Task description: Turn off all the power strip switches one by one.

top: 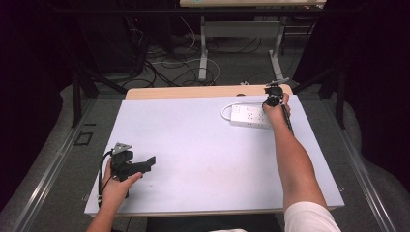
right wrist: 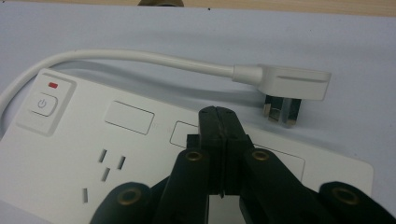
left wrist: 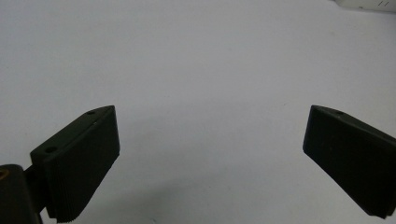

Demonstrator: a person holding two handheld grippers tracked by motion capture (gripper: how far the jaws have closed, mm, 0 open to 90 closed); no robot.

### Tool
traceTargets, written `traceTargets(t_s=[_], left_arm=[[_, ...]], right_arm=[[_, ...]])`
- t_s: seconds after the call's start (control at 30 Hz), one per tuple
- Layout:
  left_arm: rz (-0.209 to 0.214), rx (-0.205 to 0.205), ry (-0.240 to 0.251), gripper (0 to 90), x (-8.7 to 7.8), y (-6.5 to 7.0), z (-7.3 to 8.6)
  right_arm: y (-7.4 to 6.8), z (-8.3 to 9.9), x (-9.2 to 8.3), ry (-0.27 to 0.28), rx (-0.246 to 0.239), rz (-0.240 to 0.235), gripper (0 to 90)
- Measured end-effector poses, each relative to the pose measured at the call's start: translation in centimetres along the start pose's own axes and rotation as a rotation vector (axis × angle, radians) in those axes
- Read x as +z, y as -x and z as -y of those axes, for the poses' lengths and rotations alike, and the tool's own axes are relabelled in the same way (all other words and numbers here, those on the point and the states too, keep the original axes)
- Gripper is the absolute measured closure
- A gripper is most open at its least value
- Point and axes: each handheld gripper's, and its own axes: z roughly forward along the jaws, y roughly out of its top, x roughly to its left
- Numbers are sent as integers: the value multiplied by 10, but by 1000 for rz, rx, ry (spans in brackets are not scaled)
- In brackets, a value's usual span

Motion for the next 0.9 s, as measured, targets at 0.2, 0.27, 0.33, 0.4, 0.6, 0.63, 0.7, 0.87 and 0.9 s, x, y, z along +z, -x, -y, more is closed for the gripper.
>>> traceTargets(t_s=[0.2,0.27,0.33,0.4,0.6,0.63,0.7,0.87,0.9], left_arm=[[2,0,-4,38,-1,0,0],[2,0,-4,38,-1,0,0],[2,1,-4,38,-1,0,0],[0,0,2,38,0,0,0],[0,0,2,38,0,0,0],[0,0,2,38,0,0,0],[0,-1,2,38,0,0,0],[-2,0,0,38,0,0,0],[-4,-1,1,38,0,0,0]], right_arm=[[-1,0,0,-4,4,-4,900],[-1,0,0,-4,2,-1,900],[-2,0,0,-4,-1,1,900],[-2,0,0,-2,-4,3,900],[-2,0,1,-2,-5,2,900],[-2,0,1,-2,-6,1,900],[-2,0,1,-1,-5,2,900],[-2,0,1,-2,-2,0,900],[-2,0,1,-2,-2,0,900]])
